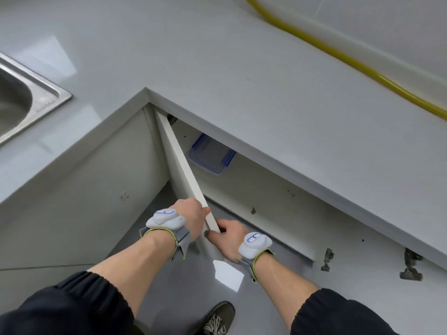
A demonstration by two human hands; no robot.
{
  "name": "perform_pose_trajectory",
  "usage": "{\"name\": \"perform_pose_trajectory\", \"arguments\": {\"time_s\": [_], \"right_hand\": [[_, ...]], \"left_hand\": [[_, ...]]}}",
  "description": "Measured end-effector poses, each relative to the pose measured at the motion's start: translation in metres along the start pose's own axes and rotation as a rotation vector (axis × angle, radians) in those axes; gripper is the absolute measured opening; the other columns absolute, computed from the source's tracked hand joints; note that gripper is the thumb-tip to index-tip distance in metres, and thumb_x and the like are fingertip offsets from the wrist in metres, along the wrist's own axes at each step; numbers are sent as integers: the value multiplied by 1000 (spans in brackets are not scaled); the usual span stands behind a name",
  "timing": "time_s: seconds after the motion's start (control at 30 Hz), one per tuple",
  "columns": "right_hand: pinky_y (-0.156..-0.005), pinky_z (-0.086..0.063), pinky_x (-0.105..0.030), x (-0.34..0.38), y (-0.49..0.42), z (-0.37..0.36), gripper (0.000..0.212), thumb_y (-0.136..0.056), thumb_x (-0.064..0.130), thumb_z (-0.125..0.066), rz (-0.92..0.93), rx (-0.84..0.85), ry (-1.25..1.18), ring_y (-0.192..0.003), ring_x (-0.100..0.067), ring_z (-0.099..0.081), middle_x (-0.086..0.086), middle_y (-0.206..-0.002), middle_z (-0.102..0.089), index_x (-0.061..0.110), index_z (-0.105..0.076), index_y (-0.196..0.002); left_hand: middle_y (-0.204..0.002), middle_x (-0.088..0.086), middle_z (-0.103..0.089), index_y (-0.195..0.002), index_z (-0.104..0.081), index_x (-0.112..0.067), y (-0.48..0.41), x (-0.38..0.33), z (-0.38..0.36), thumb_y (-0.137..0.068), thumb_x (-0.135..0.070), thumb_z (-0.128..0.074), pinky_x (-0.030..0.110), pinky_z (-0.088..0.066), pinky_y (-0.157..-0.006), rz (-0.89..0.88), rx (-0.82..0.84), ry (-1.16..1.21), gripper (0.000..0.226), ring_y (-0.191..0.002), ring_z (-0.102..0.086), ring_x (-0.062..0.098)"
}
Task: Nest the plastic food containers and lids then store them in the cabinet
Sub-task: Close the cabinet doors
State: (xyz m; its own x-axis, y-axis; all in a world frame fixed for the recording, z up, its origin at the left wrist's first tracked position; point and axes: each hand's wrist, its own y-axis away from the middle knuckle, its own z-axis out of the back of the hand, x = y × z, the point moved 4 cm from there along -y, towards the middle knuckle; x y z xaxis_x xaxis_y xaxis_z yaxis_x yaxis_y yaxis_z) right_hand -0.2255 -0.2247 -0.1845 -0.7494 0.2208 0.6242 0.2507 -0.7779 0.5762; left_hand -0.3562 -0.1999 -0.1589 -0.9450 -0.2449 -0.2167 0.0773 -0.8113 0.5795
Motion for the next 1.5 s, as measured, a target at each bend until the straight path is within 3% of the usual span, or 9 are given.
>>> {"name": "perform_pose_trajectory", "arguments": {"time_s": [0.1, 0.47, 0.7, 0.8, 0.87, 0.97, 1.03, 1.13, 1.5], "right_hand": [[-34, -32, -11, -19, -2, 23, 8, -70, 42, -51, -26, 9, 29, -36, -3, -43, 18, -44, -52, 47, -57, -70], [-45, -31, -25, -71, -16, 93, 22, -78, 45, -53, -104, -112, 36, -49, -12, -45, 7, -53, -48, 30, -53, -62], [-50, -32, -27, -82, -21, 114, 16, -81, 38, -57, -149, -254, -104, -64, -22, -49, 6, -64, -52, 26, -57, -71], [-59, -34, -25, -84, -23, 119, 27, -82, 40, -61, -170, -332, -172, -75, -21, -52, 5, -79, -57, 20, -63, -101], [-66, -39, -25, -86, -23, 117, 34, -85, 36, -59, -182, -351, -182, -86, -23, -57, 1, -90, -63, 19, -60, -115], [-88, -43, -29, -86, -19, 118, 40, -91, 23, -49, -210, -408, -199, -109, -29, -56, -10, -117, -61, 14, -49, -130], [-87, -43, -31, -88, -15, 120, 32, -92, 20, -47, -238, -478, -225, -109, -31, -56, -12, -116, -62, 13, -53, -123], [-87, -43, -28, -89, -6, 123, 34, -93, 24, -47, -278, -528, -258, -112, -30, -56, -9, -121, -63, 13, -55, -124], [-92, -39, -27, -95, 46, 127, 41, -93, 26, -45, -412, -732, -459, -117, -26, -53, -4, -132, -55, 17, -49, -133]], "left_hand": [[-106, 5, -58, -129, -51, -24, -11, -30, 4, -98, -22, -42, 36, -53, -87, -62, 76, -246, 33, -105, -60, 29], [-121, 7, -50, -147, -22, -26, -46, -94, 17, -79, -5, -53, 32, -51, -74, -154, 224, -428, 78, -104, -59, 30], [-91, 1, -44, -123, -40, -23, -61, -115, 15, -66, -4, -54, 28, -39, -49, -167, 219, -461, 61, -75, -50, 24], [-74, -2, -46, -81, -48, -27, -65, -126, 12, -82, -20, -53, 27, -41, -51, -182, 53, -431, 9, -60, -47, 17], [-69, -3, -44, -63, -38, -27, -64, -132, 8, -87, -26, -49, 26, -39, -51, -221, -12, -427, 27, -57, -45, 15], [-69, -4, -43, -71, -38, -27, -67, -141, 3, -87, -27, -48, 26, -38, -51, -287, -33, -418, 19, -60, -48, 19], [-70, -3, -44, -83, -44, -27, -63, -149, 1, -89, -32, -43, 28, -40, -56, -343, -33, -385, 8, -68, -53, 24], [-79, 0, -52, -95, -52, -23, -57, -159, -4, -94, -46, -32, 30, -40, -62, -403, -81, -353, 31, -73, -50, 26], [-94, 1, -58, -91, -55, -22, -43, -180, -14, -91, -49, -34, 31, -37, -64, -618, -152, -380, 34, -76, -44, 22]]}}
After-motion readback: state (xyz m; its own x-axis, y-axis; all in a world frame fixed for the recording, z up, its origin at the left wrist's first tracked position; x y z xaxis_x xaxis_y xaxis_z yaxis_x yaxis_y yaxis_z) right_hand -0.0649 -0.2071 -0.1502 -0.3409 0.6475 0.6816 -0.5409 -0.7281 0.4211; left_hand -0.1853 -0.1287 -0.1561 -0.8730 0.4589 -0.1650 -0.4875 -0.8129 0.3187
